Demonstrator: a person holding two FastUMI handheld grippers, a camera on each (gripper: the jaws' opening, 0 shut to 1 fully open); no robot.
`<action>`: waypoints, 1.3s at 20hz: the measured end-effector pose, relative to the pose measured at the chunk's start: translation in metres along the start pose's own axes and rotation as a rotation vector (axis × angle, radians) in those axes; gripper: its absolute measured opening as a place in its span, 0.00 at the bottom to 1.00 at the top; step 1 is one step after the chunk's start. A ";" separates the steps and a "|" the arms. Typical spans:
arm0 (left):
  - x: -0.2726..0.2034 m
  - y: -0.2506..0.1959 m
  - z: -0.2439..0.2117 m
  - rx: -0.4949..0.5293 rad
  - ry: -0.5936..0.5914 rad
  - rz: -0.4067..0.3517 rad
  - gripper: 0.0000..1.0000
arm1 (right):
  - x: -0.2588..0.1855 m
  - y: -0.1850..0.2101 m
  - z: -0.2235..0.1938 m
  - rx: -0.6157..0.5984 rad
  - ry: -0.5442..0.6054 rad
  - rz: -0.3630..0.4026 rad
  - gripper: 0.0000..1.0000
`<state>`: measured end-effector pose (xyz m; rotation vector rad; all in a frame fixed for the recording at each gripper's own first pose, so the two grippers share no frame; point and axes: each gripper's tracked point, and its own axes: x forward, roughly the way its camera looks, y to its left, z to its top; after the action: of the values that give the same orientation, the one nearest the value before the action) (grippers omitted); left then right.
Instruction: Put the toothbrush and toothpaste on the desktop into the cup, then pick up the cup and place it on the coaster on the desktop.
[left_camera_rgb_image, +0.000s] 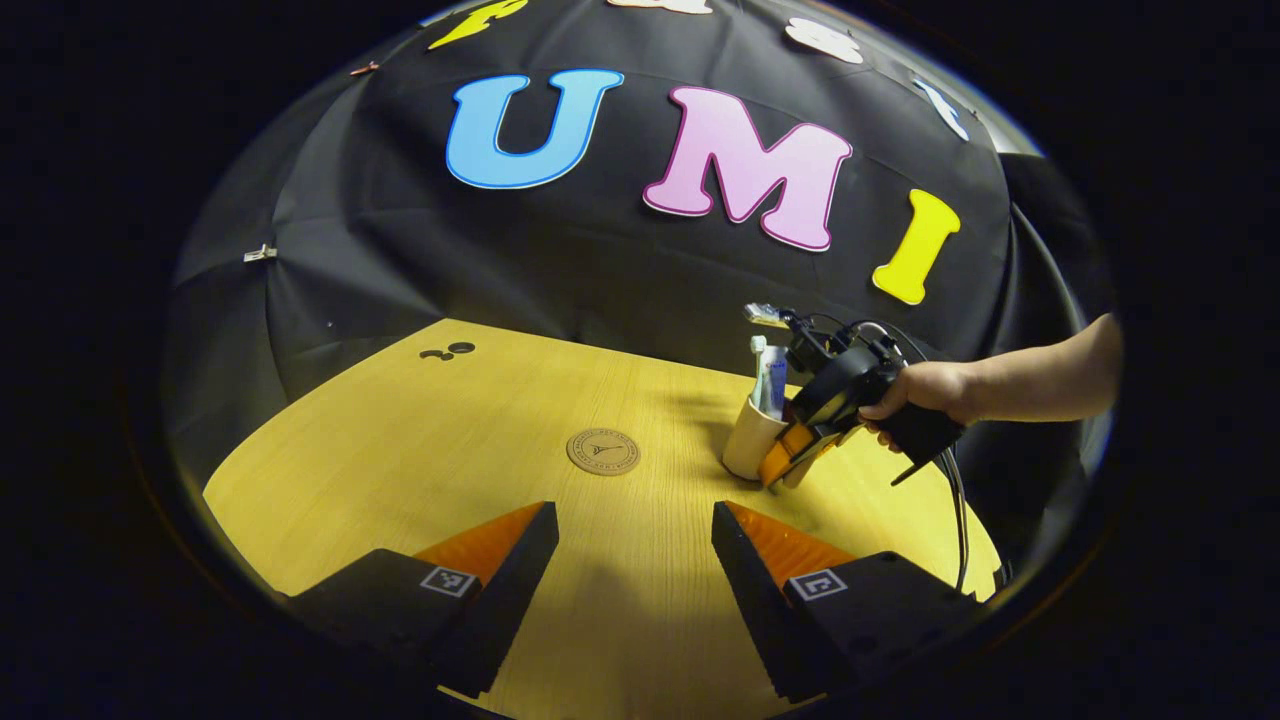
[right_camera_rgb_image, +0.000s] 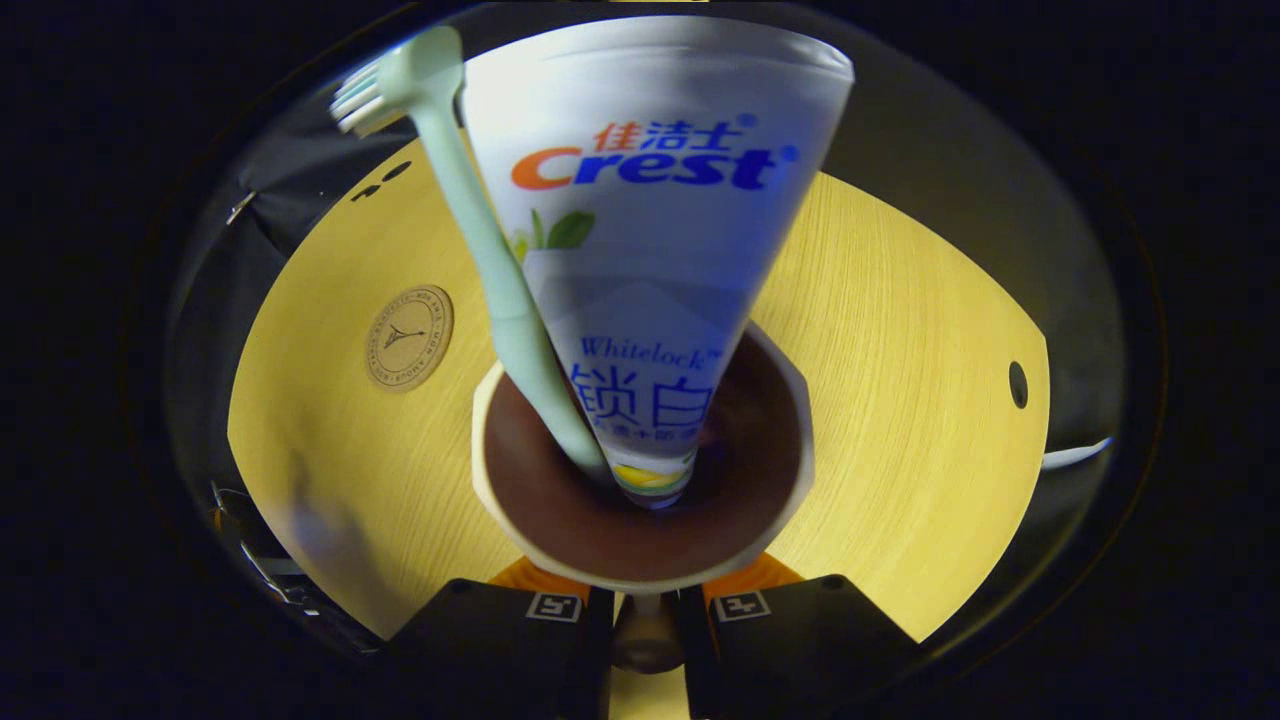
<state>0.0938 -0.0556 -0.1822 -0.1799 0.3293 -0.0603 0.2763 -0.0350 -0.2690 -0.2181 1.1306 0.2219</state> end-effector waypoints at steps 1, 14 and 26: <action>-0.002 0.001 -0.002 0.001 0.001 -0.001 0.98 | -0.002 0.006 0.003 -0.002 -0.005 0.005 0.33; -0.029 0.019 -0.008 -0.009 0.013 0.009 0.98 | -0.003 0.108 0.048 -0.109 -0.031 0.076 0.33; -0.054 0.071 -0.031 -0.001 0.062 0.102 0.98 | 0.026 0.168 0.056 -0.198 0.016 0.083 0.38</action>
<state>0.0347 0.0142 -0.2072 -0.1619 0.3997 0.0352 0.2878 0.1433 -0.2793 -0.3496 1.1354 0.4073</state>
